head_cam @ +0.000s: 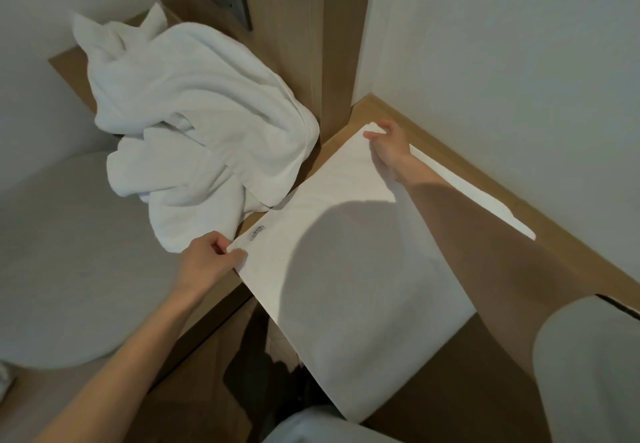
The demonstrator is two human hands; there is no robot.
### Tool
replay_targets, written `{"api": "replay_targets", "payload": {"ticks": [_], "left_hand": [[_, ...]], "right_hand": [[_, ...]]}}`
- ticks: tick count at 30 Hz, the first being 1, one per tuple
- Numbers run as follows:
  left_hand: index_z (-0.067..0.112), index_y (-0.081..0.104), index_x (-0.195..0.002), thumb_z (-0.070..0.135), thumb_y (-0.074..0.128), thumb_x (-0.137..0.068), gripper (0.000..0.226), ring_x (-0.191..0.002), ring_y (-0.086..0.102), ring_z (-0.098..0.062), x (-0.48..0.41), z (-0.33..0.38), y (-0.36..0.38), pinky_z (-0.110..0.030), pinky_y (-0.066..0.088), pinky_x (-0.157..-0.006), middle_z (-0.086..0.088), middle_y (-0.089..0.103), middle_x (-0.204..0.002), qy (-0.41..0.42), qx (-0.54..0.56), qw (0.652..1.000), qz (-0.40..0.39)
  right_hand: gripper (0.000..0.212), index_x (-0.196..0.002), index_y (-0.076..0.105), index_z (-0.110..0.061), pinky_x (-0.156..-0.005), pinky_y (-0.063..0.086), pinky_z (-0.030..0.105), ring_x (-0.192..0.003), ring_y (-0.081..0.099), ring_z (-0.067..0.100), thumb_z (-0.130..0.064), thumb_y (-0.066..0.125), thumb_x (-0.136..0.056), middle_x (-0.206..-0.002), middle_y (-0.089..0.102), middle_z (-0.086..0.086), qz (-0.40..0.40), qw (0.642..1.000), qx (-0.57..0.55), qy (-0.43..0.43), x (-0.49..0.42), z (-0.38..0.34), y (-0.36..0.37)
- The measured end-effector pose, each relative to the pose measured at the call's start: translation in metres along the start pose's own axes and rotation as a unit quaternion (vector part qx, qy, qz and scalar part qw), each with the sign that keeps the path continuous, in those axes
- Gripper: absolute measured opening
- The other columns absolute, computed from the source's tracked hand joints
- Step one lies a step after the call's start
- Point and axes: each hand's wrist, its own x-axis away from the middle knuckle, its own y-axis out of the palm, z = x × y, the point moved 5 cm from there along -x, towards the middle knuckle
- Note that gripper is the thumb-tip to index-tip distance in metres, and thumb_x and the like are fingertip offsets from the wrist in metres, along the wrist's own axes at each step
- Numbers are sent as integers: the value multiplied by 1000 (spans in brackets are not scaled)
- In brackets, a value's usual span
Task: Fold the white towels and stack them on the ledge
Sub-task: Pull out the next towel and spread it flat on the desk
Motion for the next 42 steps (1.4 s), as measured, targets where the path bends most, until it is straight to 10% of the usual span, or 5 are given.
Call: {"api": "replay_targets", "payload": {"ticks": [9, 20, 32, 39, 42], "left_hand": [[5, 57, -74, 9, 72, -74, 16, -62, 48, -15, 15, 11, 7, -24, 34, -54, -5, 55, -68, 39, -22, 999, -10], [10, 56, -76, 21, 67, -85, 18, -93, 51, -19, 29, 13, 18, -30, 40, -79, -6, 57, -95, 38, 4, 999, -30], [10, 64, -79, 22, 63, -88, 15, -87, 64, -16, 73, -16, 62, -28, 52, -85, -4, 65, -85, -23, 60, 986, -156], [9, 65, -81, 23, 60, -92, 19, -87, 63, -13, 92, -22, 70, -29, 53, -88, -1, 64, -86, -43, 117, 980, -152], [13, 63, -76, 20, 62, -92, 17, -81, 62, -9, 96, -22, 69, -27, 52, -86, 3, 62, -82, -49, 153, 975, -155]], "right_hand": [[34, -131, 51, -14, -105, 38, 32, -125, 48, 24, -12, 50, -97, -133, 54, 7, -35, 960, 243, -137, 98, 5, -16], [76, -150, 2, -37, -106, 17, 67, -141, -7, 48, -56, 44, -90, -159, -9, 3, -203, 826, 523, 53, 231, 103, -18], [66, -149, 24, -36, -117, 9, 50, -147, -4, 33, -18, 48, -91, -161, -1, 0, -45, 867, 494, -37, 289, 154, -100], [78, -148, 25, -36, -117, 13, 51, -145, 7, 28, -55, 63, -83, -160, 11, -1, -107, 851, 506, -91, 347, 186, -111], [61, -149, 30, -30, -117, 15, 39, -145, 15, 23, -25, 57, -94, -160, 14, -1, -41, 877, 464, -122, 364, 197, -120]]}}
